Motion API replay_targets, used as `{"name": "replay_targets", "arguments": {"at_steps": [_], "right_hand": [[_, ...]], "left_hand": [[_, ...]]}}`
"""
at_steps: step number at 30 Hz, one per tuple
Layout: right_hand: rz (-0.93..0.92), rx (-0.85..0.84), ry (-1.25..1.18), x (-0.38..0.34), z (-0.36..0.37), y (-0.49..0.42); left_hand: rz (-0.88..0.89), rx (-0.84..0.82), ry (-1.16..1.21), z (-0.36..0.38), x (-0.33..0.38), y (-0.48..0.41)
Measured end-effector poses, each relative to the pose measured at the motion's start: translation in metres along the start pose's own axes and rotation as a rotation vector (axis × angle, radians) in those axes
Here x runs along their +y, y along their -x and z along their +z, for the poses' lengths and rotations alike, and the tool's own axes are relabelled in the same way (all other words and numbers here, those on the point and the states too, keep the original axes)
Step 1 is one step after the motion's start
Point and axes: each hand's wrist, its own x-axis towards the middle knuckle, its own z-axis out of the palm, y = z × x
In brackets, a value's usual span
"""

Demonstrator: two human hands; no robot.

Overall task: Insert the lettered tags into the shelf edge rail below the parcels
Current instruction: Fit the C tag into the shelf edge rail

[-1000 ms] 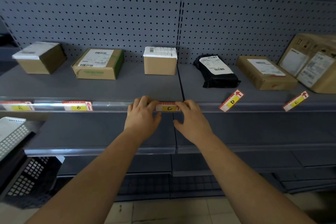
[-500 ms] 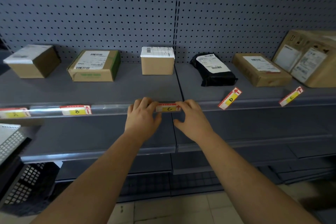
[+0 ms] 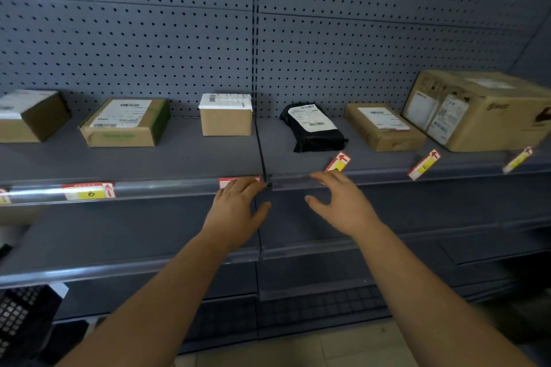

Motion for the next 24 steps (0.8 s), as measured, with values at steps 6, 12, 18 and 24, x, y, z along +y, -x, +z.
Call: {"name": "replay_targets", "arguments": {"at_steps": [6,12,18,24], "right_hand": [[-0.076,-0.013,0.038,0.044,-0.033,0.004],[-0.123,-0.040,0.045,0.079,-0.048,-0.006],[-0.212,-0.006,0.144,0.080,-0.051,-0.037],[-0.208,-0.053,0.262,0.090,-0.048,-0.052]], "left_hand": [[-0.033,0.012,0.017,0.031,0.055,-0.021],[-0.095,0.059,0.022,0.058,0.087,-0.033],[-0.143,0.044,-0.025,0.069,0.093,-0.045],[-0.143,0.042,-0.053,0.077,0.095,-0.061]]}}
